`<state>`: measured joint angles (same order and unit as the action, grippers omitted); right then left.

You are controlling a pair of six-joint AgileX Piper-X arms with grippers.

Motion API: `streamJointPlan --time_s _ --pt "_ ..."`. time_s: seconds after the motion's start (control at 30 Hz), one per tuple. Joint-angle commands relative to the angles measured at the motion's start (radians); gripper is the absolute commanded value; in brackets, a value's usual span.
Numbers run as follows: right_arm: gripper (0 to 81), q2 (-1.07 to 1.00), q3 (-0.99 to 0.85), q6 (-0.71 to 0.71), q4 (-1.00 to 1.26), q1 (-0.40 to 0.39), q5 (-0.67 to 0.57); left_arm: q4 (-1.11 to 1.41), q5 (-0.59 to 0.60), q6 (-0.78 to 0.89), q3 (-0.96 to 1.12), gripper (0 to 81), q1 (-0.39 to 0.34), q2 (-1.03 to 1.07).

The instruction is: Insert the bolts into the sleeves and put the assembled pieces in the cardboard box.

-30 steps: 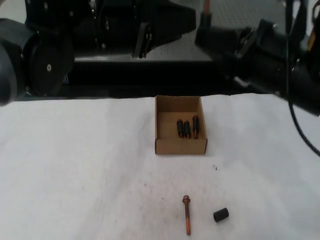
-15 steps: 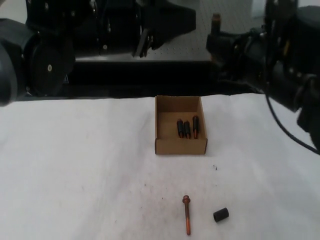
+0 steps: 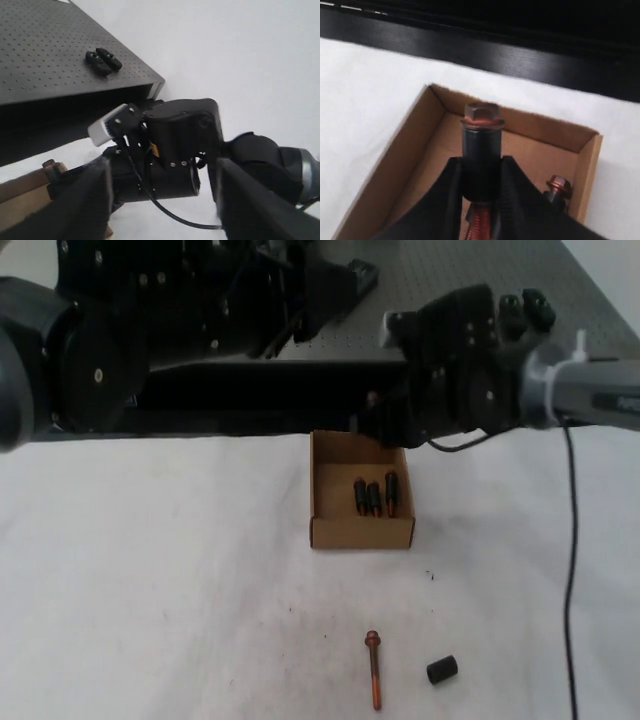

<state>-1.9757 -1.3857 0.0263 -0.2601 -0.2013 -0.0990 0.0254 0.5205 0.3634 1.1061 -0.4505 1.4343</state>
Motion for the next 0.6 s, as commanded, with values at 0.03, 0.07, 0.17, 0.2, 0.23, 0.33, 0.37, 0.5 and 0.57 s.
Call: streamJointPlan --time_s 0.03,0.07,0.17,0.2,0.23,0.33,0.37,0.5,0.57 --pt "5.2 -0.05 -0.089 0.004 -0.106 0.001 0.0 -0.06 -0.027 -0.01 0.007 44.0 -0.003 -0.011" --pt "5.2 -0.061 -0.098 0.011 -0.125 0.001 0.0 -0.071 -0.035 -0.01 0.007 44.0 -0.003 -0.011" --pt "5.0 -0.081 -0.099 0.023 -0.154 0.001 0.0 -0.083 -0.047 -0.01 0.007 44.0 -0.003 -0.011" --pt "5.0 -0.088 -0.099 0.023 -0.161 0.001 0.005 -0.083 -0.047 -0.01 0.007 44.0 -0.003 -0.011" --pt "5.0 -0.093 -0.099 0.023 -0.162 0.001 0.011 -0.083 -0.047 -0.01 0.007 44.0 -0.003 -0.011" --pt "2.8 -0.104 -0.099 0.026 -0.172 0.001 0.014 -0.083 -0.047 -0.01 0.007 44.0 -0.003 -0.011" --pt "0.4 -0.107 -0.097 0.026 -0.179 0.001 0.014 -0.083 -0.047 -0.01 0.007 44.0 -0.003 -0.011" --pt "21.7 -0.114 -0.097 0.026 -0.206 0.001 0.014 -0.083 -0.047 -0.01 0.007 44.0 -0.003 -0.011" --pt "28.1 -0.111 -0.097 0.026 -0.206 0.001 0.011 -0.083 -0.047 -0.008 0.007 44.0 -0.003 -0.011"
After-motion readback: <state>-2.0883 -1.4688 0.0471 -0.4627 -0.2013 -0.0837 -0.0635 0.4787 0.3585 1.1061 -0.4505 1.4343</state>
